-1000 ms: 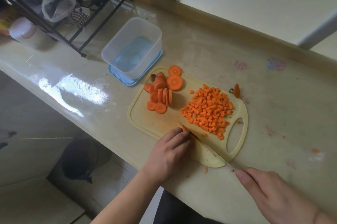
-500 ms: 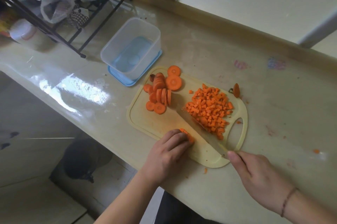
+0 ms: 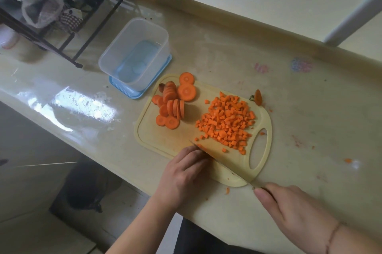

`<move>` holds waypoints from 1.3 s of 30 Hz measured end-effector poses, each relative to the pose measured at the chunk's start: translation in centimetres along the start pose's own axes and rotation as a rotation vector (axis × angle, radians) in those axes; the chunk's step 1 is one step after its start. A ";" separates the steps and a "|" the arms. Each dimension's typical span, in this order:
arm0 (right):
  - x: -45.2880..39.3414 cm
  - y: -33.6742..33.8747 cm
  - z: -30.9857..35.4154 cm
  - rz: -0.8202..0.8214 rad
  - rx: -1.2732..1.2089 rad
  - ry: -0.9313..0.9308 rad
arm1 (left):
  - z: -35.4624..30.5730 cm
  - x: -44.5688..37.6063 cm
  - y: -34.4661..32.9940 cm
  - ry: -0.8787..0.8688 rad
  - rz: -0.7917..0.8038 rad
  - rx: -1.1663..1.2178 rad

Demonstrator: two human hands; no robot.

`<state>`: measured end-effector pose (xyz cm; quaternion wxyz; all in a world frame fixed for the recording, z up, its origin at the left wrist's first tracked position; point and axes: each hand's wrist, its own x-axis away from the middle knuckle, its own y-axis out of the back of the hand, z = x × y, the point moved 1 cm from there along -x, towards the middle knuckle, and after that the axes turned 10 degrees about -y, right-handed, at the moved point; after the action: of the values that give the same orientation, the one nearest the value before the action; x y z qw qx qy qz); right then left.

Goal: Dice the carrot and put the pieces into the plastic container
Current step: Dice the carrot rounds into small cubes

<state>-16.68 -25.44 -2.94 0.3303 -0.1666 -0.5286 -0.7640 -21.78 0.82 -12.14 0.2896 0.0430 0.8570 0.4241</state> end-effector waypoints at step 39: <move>0.1 -1.2 1.5 0.007 0.058 -0.081 | -0.6 0.2 0.2 0.048 -0.106 -0.054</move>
<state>-17.74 -23.88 -3.16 0.3159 -0.1896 -0.5631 -0.7397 -22.31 0.57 -11.78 0.2921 -0.0207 0.8529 0.4322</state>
